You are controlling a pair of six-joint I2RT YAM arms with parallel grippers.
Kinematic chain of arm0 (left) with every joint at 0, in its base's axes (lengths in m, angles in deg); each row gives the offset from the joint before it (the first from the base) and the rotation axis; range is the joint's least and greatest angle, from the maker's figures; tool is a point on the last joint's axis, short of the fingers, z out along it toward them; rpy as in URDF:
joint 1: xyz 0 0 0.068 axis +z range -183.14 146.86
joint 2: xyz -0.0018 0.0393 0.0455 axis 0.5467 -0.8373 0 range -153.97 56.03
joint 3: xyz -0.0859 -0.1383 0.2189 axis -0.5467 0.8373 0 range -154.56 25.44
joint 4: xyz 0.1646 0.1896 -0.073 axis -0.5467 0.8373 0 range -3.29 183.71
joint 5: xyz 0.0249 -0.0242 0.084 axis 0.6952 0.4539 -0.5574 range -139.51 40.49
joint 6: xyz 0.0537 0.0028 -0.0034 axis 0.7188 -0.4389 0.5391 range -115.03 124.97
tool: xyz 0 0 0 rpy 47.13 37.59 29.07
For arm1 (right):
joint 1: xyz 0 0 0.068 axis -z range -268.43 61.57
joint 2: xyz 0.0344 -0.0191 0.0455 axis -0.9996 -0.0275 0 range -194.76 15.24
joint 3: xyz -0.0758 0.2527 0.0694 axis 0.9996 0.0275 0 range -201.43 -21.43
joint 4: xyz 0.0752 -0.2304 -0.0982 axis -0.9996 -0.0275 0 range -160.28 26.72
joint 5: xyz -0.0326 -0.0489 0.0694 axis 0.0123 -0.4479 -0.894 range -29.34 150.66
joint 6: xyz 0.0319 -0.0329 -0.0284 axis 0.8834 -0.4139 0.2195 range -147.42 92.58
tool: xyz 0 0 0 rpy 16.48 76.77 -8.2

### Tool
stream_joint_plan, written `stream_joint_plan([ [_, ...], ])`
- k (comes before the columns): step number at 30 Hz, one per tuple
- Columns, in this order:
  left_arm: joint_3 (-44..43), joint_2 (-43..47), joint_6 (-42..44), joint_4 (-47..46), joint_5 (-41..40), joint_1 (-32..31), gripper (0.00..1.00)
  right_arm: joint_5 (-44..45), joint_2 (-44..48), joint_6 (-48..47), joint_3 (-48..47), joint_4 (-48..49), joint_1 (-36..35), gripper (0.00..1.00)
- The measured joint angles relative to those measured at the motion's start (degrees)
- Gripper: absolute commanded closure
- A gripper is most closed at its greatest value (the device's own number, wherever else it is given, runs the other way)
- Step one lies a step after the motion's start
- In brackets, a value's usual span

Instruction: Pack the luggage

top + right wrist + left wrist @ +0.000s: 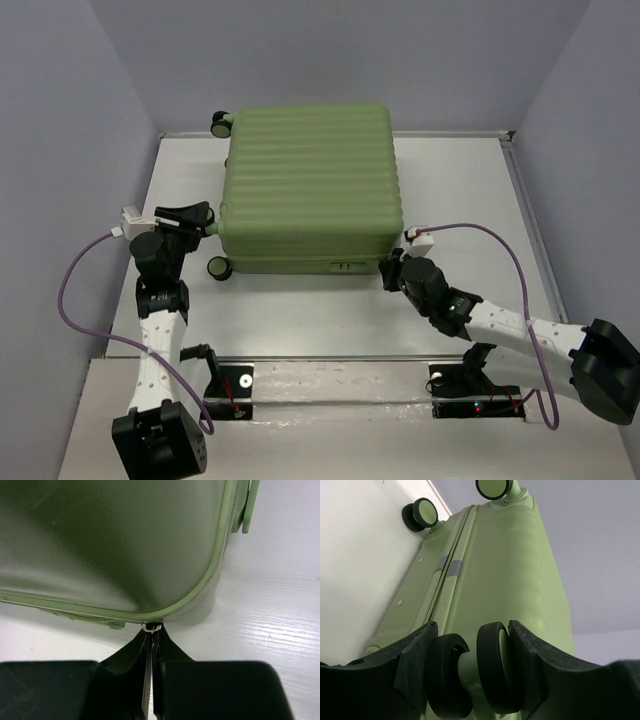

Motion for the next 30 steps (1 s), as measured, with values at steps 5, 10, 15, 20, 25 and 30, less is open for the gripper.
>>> stream_joint_plan([
  [5,1.01,1.46,0.00,-0.35,-4.11,-2.89,0.94,1.95,-2.75,-0.83,0.11,2.86,-4.68,0.93],
  [10,1.92,2.64,-0.20,-0.26,-13.33,-9.25,0.94,8.13,-17.75,-1.16,-10.12,5.66,-18.53,0.93],
  [15,2.89,4.68,-0.83,0.63,-16.33,-15.63,0.94,10.56,-33.64,-3.15,-24.28,6.88,-26.38,0.93],
  [20,2.89,7.28,-0.68,3.78,-13.62,-18.34,0.94,6.62,-35.19,-5.86,-25.83,8.70,-27.41,0.93],
  [25,2.86,8.76,0.24,5.81,-11.85,-19.10,0.94,-1.11,-32.11,-8.61,-24.37,7.58,-26.25,0.93],
  [30,2.99,9.27,0.72,6.25,-12.22,-19.32,0.94,-8.07,-35.23,-11.21,-28.70,6.62,-24.65,0.93],
])
